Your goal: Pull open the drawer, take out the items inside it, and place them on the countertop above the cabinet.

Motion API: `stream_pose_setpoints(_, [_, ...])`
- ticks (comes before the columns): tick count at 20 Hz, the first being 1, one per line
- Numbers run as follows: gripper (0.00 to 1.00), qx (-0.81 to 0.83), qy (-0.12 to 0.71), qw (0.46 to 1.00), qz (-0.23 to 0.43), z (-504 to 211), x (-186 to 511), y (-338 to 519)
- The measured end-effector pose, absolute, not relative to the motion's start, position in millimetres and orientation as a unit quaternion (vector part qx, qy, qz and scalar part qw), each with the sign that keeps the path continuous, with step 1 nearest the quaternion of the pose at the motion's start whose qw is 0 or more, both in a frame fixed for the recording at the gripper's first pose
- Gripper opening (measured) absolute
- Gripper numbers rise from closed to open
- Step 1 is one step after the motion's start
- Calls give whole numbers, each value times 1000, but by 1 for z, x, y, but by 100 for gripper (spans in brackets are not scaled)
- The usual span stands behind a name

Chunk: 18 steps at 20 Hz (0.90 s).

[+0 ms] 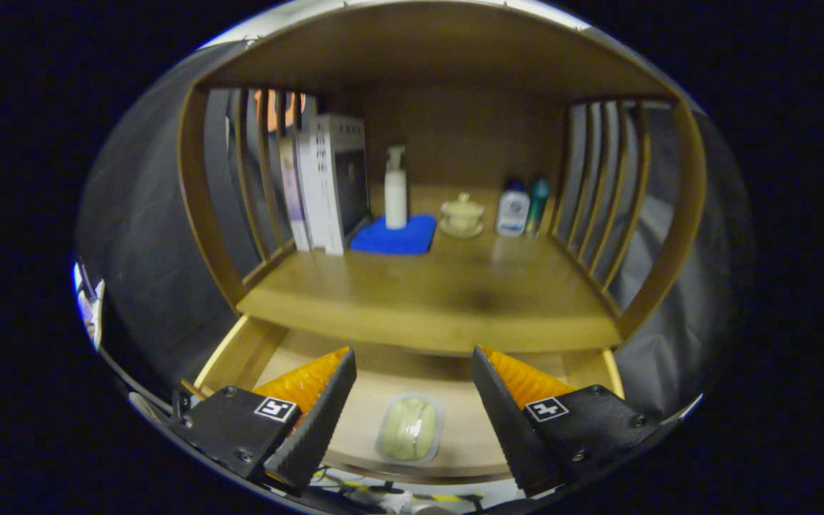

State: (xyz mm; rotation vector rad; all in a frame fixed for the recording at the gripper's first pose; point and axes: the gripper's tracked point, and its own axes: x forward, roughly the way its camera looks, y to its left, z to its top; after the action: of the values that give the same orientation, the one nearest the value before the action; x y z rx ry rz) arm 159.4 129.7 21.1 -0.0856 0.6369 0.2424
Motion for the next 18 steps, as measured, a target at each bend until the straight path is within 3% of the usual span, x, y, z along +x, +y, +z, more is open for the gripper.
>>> stream_pose_setpoints(6, [93, -27, 490, 864, 115, -48, 157, 133])
stream_pose_setpoints(13, [71, -53, 542, 837, 53, -83, 159, 104])
stream_pose_setpoints(17, [23, -68, 535, 841, 53, -90, 163, 98])
stream_pose_setpoints(18, [21, -66, 535, 840, 65, -89, 161, 101])
